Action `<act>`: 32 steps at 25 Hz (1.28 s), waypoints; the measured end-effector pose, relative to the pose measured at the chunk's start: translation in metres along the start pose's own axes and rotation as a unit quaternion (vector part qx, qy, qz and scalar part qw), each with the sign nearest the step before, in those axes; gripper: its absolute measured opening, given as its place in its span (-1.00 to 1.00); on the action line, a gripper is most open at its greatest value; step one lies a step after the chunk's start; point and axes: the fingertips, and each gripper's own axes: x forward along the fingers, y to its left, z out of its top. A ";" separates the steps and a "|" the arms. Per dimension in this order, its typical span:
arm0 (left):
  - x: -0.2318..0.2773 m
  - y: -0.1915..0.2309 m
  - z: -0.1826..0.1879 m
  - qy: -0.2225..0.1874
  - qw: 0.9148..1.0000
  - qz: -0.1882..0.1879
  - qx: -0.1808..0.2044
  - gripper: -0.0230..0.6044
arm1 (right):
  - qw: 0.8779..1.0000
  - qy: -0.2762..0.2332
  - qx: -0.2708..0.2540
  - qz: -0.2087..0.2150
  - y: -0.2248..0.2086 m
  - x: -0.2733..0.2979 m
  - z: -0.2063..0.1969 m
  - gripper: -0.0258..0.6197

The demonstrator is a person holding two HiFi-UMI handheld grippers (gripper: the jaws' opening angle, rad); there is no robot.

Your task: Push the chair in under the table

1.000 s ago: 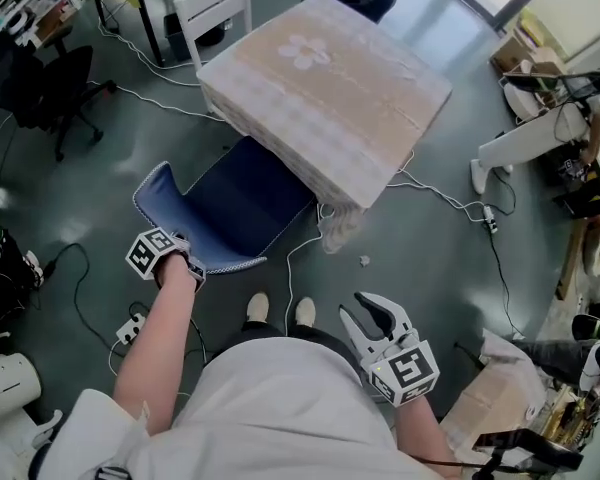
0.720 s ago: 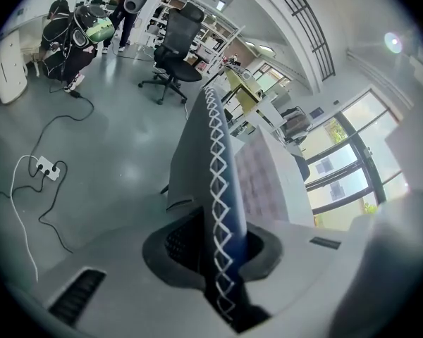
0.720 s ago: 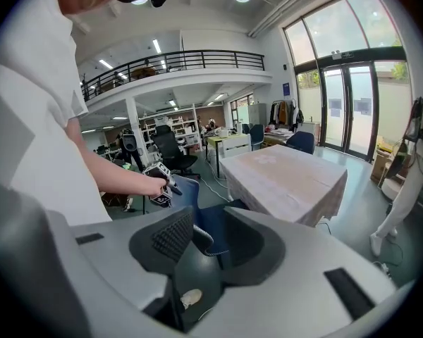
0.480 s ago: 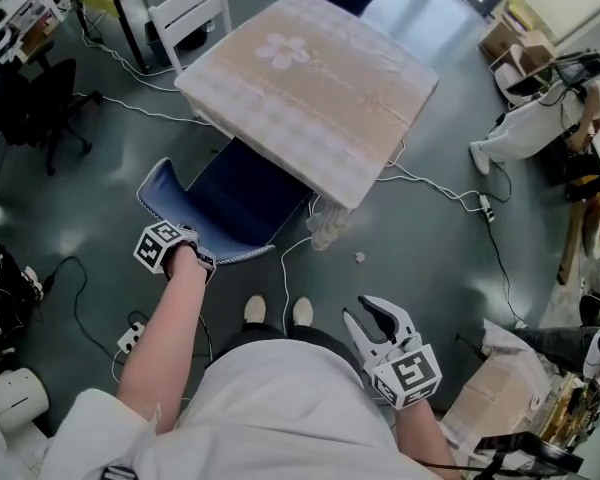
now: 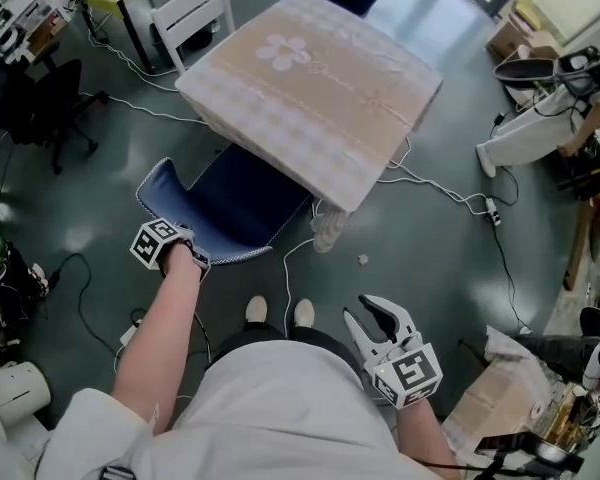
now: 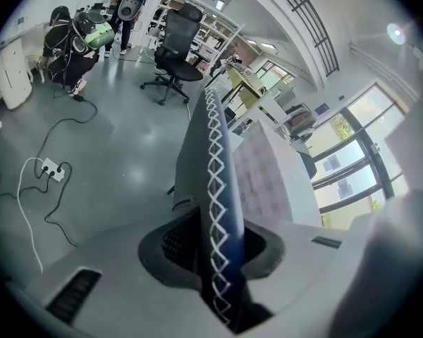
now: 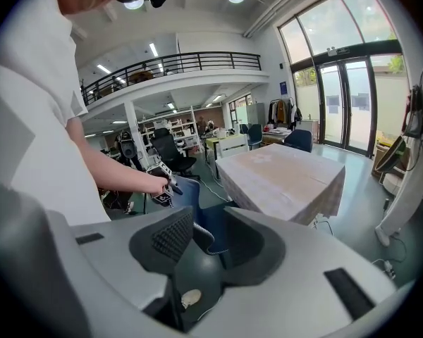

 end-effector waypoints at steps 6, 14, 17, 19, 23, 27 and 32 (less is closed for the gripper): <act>-0.005 0.010 0.001 -0.005 0.998 0.033 0.050 -0.37 | 1.000 -0.010 -0.008 0.015 -0.011 -0.008 -0.001 -0.48; -0.067 0.001 0.038 -0.091 0.991 0.042 0.093 -0.26 | 0.998 -0.019 -0.015 0.052 -0.025 -0.026 -0.015 -0.48; -0.110 -0.010 0.034 -0.125 0.983 0.014 0.135 -0.27 | 0.997 -0.024 -0.015 0.077 -0.025 -0.027 -0.021 -0.48; -0.139 -0.022 0.019 -0.130 0.975 -0.016 0.178 -0.27 | 0.994 -0.032 -0.020 0.098 -0.022 -0.025 -0.023 -0.49; -0.201 -0.032 -0.028 -0.137 0.953 -0.069 0.261 -0.63 | 0.989 -0.028 -0.037 0.140 -0.015 -0.012 -0.036 -0.58; -0.258 -0.038 -0.078 -0.131 0.927 -0.127 0.329 -0.90 | 0.983 -0.031 -0.058 0.171 0.001 0.000 -0.036 -0.75; -0.307 -0.049 -0.143 -0.099 0.888 -0.192 0.406 -0.90 | 0.972 -0.040 -0.095 0.210 0.045 -0.004 -0.025 -0.83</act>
